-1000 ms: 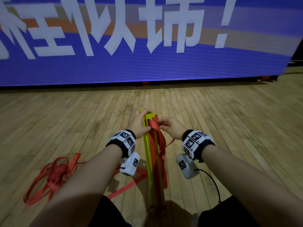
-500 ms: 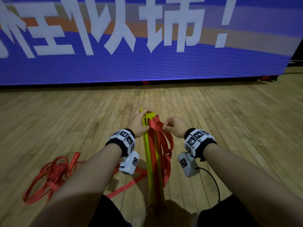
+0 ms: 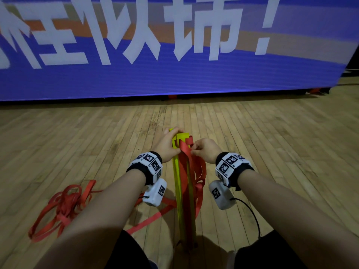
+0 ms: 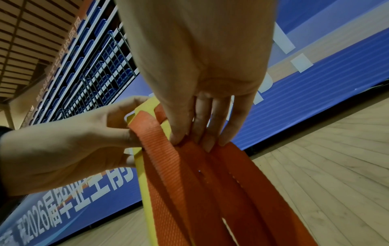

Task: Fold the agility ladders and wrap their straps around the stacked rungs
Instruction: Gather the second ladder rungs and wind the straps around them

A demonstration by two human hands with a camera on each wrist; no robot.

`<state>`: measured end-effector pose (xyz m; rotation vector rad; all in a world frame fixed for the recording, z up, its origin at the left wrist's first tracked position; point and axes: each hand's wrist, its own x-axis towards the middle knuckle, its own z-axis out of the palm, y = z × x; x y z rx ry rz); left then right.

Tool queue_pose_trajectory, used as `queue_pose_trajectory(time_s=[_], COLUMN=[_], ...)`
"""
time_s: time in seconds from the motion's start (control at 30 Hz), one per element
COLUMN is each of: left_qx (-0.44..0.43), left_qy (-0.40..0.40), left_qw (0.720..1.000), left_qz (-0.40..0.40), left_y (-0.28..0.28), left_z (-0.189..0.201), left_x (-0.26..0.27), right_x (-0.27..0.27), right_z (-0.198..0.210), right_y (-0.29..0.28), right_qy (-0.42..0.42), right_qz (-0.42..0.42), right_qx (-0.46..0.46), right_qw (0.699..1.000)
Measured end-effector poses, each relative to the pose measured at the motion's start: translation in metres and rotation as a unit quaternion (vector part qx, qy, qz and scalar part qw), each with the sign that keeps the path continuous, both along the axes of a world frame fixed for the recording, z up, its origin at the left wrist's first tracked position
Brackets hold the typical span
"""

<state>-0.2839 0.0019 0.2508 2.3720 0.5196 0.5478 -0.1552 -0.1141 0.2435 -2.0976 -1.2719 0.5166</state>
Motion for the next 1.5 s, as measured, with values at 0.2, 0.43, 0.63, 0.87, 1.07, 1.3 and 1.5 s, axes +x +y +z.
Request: queue_pose_trajectory(time_s=[0.2,0.43,0.63,0.87,1.07,1.3,1.5], left_qx=[0.004,0.031,0.035,0.003,-0.006,0.005,0.018], left_qy=[0.016,0.028,0.035,0.044,0.064,0.066,0.055], left_qw=[1.000,0.999,0.998,0.999,0.997,0.997,0.998], left_qz=[0.007,-0.032,-0.035,-0.012,0.049,0.034,0.023], left_y=[-0.002,-0.008,-0.003,0.008,0.026,0.013,0.007], left_z=[0.002,0.006,0.007,0.004,0.003,0.006,0.007], left_x=[-0.002,-0.002,0.000,-0.006,-0.029,-0.019,-0.014], right_x=[0.006,0.000,0.000,0.010,0.031,0.016,-0.002], right_z=[-0.002,0.001,0.001,0.005,0.008,0.004,0.009], right_y=[-0.003,-0.005,-0.006,-0.008,-0.029,-0.018,-0.012], right_qy=[-0.012,-0.022,-0.015,-0.054,-0.040,0.001,0.053], right_qz=[-0.024,0.005,0.011,-0.026,-0.079,-0.073,0.023], right_qx=[0.017,0.012,0.000,-0.020,-0.050,-0.038,0.006], right_qw=[0.999,1.000,1.000,0.998,0.995,0.997,0.998])
